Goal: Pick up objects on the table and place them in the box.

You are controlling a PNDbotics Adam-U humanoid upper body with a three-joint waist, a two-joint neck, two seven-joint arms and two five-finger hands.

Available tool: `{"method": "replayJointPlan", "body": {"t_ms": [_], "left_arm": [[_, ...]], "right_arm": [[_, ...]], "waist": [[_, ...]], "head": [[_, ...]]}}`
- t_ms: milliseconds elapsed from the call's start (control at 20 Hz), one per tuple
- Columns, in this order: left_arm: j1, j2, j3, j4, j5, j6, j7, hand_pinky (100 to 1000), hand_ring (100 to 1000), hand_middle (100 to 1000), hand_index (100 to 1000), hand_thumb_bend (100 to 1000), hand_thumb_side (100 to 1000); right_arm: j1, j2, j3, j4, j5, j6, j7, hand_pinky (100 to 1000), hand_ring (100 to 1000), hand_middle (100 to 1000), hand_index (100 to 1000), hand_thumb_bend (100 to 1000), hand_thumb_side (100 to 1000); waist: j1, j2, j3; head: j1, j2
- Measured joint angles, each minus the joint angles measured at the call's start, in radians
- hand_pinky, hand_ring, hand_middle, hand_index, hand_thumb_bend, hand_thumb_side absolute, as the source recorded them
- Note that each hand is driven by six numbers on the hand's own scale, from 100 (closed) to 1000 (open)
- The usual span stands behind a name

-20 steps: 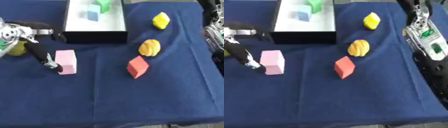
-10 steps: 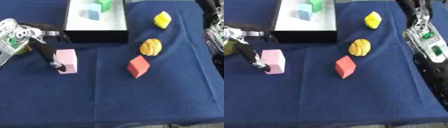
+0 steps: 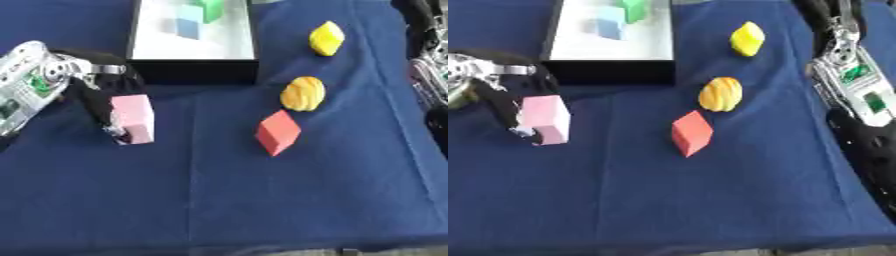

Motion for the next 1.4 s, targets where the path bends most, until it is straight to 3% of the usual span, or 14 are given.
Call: {"method": "replayJointPlan", "body": {"t_ms": [50, 150, 400, 550, 800, 1000, 1100, 1200, 1250, 1400], "left_arm": [[0.000, 0.000, 0.001, -0.004, 0.003, 0.006, 0.008, 573, 536, 512, 591, 487, 100], [-0.001, 0.010, 0.011, -0.046, 0.014, 0.013, 0.033, 561, 529, 501, 572, 508, 100], [-0.054, 0.127, 0.131, -0.278, 0.062, 0.016, 0.070, 618, 551, 518, 564, 600, 100], [-0.136, 0.136, 0.180, -0.297, 0.054, -0.003, 0.061, 637, 564, 523, 555, 590, 100], [-0.263, -0.020, 0.182, -0.032, -0.037, -0.100, 0.095, 658, 576, 522, 556, 565, 100], [-0.290, -0.152, 0.189, 0.198, -0.125, -0.200, 0.164, 695, 610, 549, 587, 617, 100], [-0.291, -0.199, 0.199, 0.277, -0.184, -0.249, 0.199, 718, 632, 561, 608, 680, 100], [-0.292, -0.234, 0.214, 0.334, -0.258, -0.294, 0.236, 732, 657, 582, 642, 681, 100], [-0.292, -0.249, 0.223, 0.357, -0.292, -0.313, 0.253, 749, 686, 615, 678, 683, 100], [-0.291, -0.276, 0.244, 0.409, -0.360, -0.351, 0.282, 860, 846, 826, 875, 710, 100]], "right_arm": [[0.000, 0.000, 0.000, 0.000, -0.001, 0.000, -0.001, 940, 770, 763, 879, 395, 548], [0.000, 0.000, 0.000, 0.000, -0.001, 0.001, -0.001, 940, 770, 764, 879, 394, 547], [-0.002, -0.001, 0.000, -0.005, -0.001, 0.001, -0.002, 940, 771, 765, 879, 389, 542], [-0.019, -0.003, -0.002, -0.007, -0.001, 0.001, -0.003, 940, 774, 767, 878, 390, 534], [-0.055, -0.003, -0.009, -0.021, -0.001, 0.002, -0.015, 943, 778, 768, 878, 394, 527], [-0.080, 0.007, -0.010, -0.024, 0.000, 0.002, -0.020, 945, 778, 767, 878, 396, 528], [-0.090, 0.018, -0.007, -0.024, 0.000, 0.002, -0.020, 945, 778, 767, 877, 399, 526], [-0.097, 0.028, -0.006, -0.024, 0.000, 0.001, -0.020, 945, 778, 767, 877, 400, 528], [-0.098, 0.031, -0.006, -0.025, 0.000, 0.001, -0.020, 945, 777, 767, 877, 400, 528], [-0.098, 0.036, -0.006, -0.025, 0.000, -0.001, -0.022, 945, 777, 766, 877, 400, 530]], "waist": [[0.000, 0.000, 0.000], [0.000, 0.000, 0.000], [0.001, 0.000, 0.003], [0.003, 0.000, 0.002], [0.003, 0.000, -0.010], [0.003, 0.000, -0.023], [0.003, 0.000, -0.030], [0.003, 0.001, -0.035], [0.003, 0.004, -0.037], [0.003, 0.010, -0.038]], "head": [[0.000, 0.000], [0.001, 0.000], [-0.002, 0.000], [-0.008, 0.000], [-0.009, 0.000], [0.000, 0.000], [0.005, 0.000], [0.009, 0.000], [0.009, 0.000], [0.009, 0.000]]}}
